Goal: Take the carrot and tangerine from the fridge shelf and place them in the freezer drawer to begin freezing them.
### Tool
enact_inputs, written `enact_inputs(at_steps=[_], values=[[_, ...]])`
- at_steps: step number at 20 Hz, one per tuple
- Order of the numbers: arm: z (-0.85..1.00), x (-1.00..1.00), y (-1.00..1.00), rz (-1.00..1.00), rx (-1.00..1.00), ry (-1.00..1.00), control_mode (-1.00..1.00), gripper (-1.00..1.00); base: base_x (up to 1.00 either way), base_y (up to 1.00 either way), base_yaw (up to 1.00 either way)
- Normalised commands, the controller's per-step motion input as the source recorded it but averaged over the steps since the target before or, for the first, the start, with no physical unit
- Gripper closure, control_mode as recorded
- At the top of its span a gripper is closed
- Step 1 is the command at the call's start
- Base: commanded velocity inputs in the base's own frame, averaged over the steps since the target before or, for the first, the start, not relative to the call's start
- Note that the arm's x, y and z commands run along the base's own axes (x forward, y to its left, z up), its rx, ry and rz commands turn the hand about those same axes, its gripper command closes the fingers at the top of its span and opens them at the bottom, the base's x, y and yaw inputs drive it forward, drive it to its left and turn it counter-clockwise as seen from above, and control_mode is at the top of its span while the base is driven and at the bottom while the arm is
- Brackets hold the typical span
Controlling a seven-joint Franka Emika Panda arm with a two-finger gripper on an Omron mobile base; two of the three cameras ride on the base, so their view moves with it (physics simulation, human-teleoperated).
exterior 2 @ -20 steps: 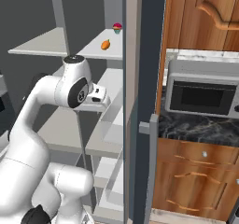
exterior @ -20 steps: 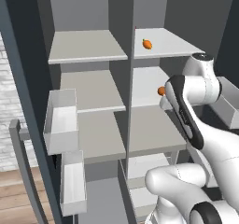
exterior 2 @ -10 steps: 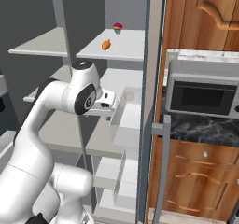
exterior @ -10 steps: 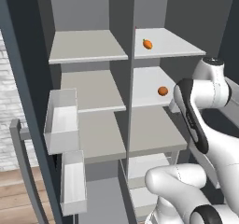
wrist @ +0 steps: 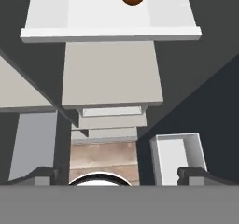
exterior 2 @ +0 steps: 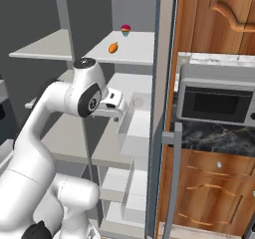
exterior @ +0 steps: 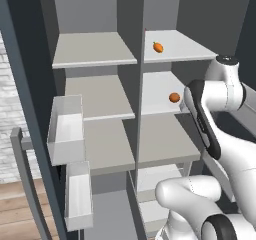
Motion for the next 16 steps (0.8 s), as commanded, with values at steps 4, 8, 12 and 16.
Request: enact_inputs(at_steps=[4,8,12,16], values=[[0.54,0.51,0.0,-0.04,0.0,-0.16,-1.0,-1.0,0.0,0.0,0.0],[0.04,0.59,0.03,0.0,0.0,-0.11,-1.0,-1.0,0.0,0.0,0.0],[-0.14,0.8,0.14,0.0,0.0,0.0,-1.0,-1.0,0.0,0.0,0.0],[-0.29,0.66,0.04,0.0,0.0,0.0,-1.0,-1.0,0.0,0.0,0.0]])
